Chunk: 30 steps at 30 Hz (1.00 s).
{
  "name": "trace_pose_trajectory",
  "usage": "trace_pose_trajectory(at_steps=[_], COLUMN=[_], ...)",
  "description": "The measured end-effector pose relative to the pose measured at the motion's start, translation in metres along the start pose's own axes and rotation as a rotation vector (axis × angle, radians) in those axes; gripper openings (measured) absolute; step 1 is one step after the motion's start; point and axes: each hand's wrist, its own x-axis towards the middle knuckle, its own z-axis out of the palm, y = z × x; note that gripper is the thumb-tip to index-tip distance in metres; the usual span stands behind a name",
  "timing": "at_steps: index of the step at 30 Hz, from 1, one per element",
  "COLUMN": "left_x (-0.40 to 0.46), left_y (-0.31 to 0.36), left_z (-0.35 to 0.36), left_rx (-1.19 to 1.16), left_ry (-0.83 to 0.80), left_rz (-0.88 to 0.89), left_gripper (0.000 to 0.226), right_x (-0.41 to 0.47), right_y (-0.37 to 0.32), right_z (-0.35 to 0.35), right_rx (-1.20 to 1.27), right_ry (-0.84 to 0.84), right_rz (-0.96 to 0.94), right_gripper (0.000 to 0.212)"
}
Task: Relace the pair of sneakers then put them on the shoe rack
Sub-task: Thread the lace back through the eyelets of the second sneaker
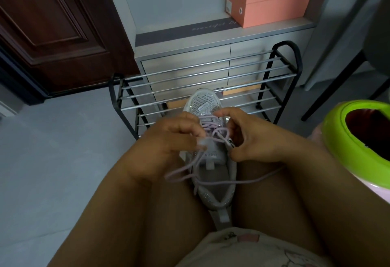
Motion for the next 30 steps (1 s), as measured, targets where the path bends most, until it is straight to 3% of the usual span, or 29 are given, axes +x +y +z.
trace_pose_trajectory(at_steps=[2,6,8,11,17,25,28,30], left_x=[-0.001,0.008,0.013,0.018,0.014,0.0,-0.001,0.002], left_y=[-0.001,-0.005,-0.009,-0.016,-0.008,-0.004,-0.006,-0.008], left_z=[-0.004,0.01,0.02,0.023,0.024,0.003,0.006,0.01], left_rx=[-0.03,0.525,0.722,0.794,0.695,0.111,0.056,0.156], left_ry=[0.023,0.14,0.158,0.12,0.089,0.117,0.116,0.181], left_rz=[0.02,0.042,0.071,0.12,0.044,-0.034,-0.06,-0.08], left_gripper=[0.015,0.045,0.044,0.041,0.018,0.016,0.019,0.019], right_x=[0.0,0.001,0.0,-0.001,0.001,0.003,0.002,0.001], right_y=[-0.001,-0.001,-0.001,-0.001,0.004,0.01,0.008,0.006], right_z=[0.001,0.005,0.006,0.005,0.004,0.002,0.002,0.003], right_rx=[-0.015,-0.017,-0.035,-0.075,-0.028,0.036,0.03,0.019], right_ry=[0.005,0.03,0.035,0.037,0.021,0.014,0.017,0.034], right_rz=[-0.006,-0.027,-0.049,-0.07,-0.078,-0.05,-0.058,-0.066], right_gripper=[0.088,0.09,0.09,0.09,0.09,0.075,0.066,0.061])
